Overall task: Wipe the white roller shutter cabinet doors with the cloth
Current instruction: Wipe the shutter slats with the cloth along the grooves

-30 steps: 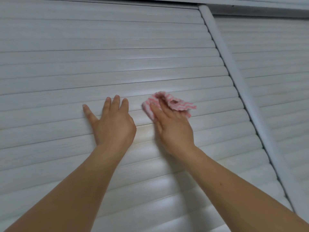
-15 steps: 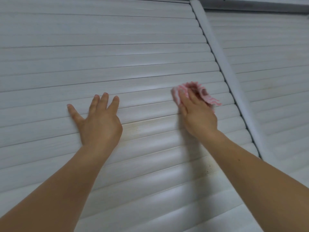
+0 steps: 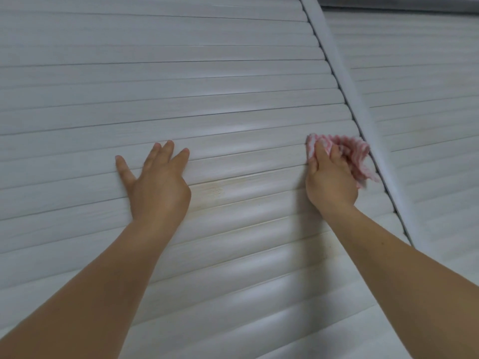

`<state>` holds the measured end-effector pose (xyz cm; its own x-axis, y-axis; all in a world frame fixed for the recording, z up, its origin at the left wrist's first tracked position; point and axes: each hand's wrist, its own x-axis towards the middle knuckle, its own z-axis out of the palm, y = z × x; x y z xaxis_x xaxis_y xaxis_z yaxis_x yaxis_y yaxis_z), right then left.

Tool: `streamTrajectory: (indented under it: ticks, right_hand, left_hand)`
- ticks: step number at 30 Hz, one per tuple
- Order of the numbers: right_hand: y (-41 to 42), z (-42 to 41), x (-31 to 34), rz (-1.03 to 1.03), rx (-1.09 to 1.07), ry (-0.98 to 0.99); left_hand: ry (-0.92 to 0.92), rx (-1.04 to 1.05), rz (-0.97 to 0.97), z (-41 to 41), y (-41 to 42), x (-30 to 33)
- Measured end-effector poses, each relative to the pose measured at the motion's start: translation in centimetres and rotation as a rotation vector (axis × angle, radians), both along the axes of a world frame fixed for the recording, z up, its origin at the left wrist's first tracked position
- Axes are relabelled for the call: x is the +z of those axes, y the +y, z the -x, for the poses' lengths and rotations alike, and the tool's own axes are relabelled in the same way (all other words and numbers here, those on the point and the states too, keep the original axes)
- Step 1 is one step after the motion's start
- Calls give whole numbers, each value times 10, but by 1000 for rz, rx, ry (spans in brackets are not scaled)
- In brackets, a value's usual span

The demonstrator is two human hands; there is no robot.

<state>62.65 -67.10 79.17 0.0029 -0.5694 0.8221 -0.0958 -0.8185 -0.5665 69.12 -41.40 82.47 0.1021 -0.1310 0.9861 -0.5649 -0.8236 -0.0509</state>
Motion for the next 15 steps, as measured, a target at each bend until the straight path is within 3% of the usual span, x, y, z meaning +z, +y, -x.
streamTrajectory:
  ticks: [3, 15]
  right_hand:
    - [30, -11, -4, 76, -19, -4]
    - [141, -44, -19, 248, 23, 15]
  left_hand:
    - [-34, -78, 11, -3, 12, -6]
    - [-23, -56, 0, -12, 68, -40]
